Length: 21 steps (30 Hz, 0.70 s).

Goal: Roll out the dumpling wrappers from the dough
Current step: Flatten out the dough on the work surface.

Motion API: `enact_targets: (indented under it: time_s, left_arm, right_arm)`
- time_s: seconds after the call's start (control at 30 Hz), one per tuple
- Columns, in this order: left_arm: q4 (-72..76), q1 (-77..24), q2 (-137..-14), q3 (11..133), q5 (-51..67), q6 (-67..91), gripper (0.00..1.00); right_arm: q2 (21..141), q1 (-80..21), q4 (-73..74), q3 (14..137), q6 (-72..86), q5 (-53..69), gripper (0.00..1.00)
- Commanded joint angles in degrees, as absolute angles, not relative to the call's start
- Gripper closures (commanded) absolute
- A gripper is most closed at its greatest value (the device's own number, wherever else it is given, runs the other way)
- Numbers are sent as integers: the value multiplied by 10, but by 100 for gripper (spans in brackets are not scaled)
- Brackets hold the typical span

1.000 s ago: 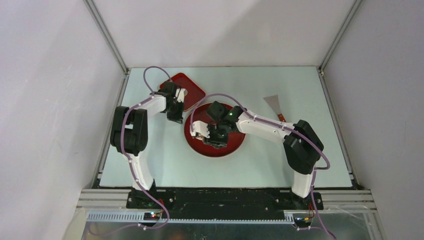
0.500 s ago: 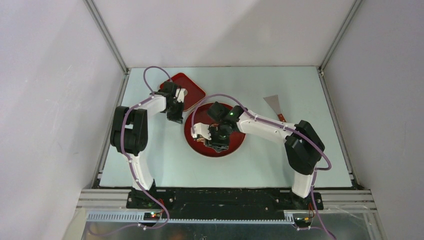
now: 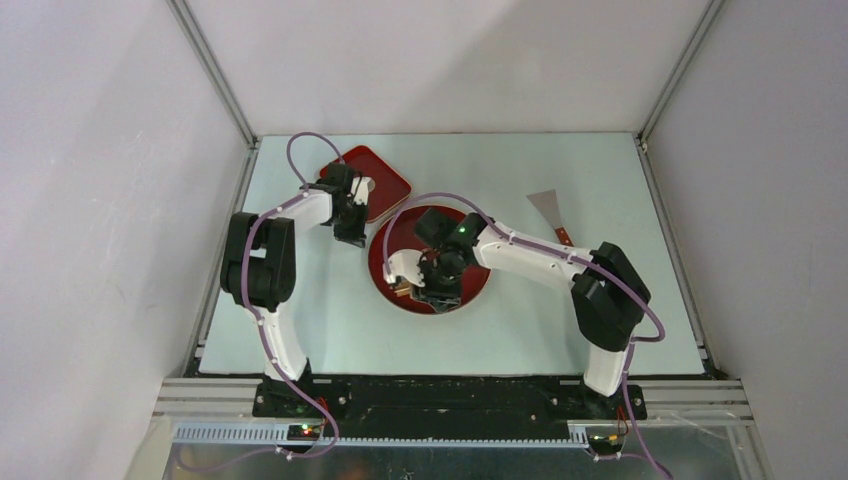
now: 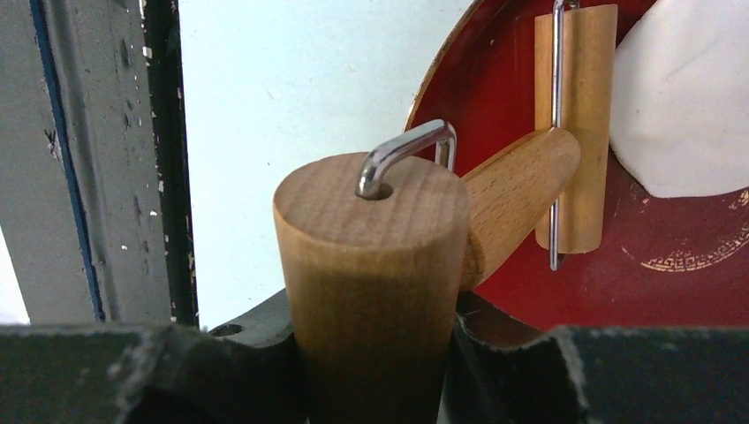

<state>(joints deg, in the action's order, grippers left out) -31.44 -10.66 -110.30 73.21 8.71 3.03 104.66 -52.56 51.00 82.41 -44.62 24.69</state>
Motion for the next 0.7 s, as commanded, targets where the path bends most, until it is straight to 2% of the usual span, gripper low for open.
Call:
enact_targets:
  time_s: [0.0, 0.03, 0.1, 0.13, 0.17, 0.2, 0.27, 0.4, 0.6, 0.67]
  left_arm:
    - [-317, -110, -1102, 740, 84, 24, 100]
    - [-316, -110, -1100, 739, 87, 23, 94]
    - [-312, -110, -1080, 736, 105, 14, 73]
    - [-308, -110, -1073, 731, 111, 12, 56]
    - [-301, -110, -1056, 728, 124, 9, 47]
    - [-297, -110, -1047, 722, 132, 8, 32]
    - [-284, -110, -1017, 715, 153, 3, 16]
    - [-280, -110, -961, 719, 190, -18, 2]
    - [-280, -110, -891, 739, 280, -53, 0]
    - [-280, -112, -872, 739, 347, -58, 0]
  right_arm:
    - [1023, -519, 565, 849, -420, 243, 100]
    - [1010, -515, 568, 860, -409, 243, 100]
    - [991, -502, 572, 904, -388, 256, 100]
    - [979, -491, 573, 930, -381, 269, 100]
    - [974, -484, 570, 940, -363, 275, 100]
    - [963, -471, 564, 955, -356, 294, 100]
    - [946, -450, 545, 959, -335, 321, 100]
    - [921, -413, 493, 923, -302, 361, 100]
    - [892, -381, 431, 872, -274, 402, 100]
    - [876, -371, 401, 854, -255, 417, 100]
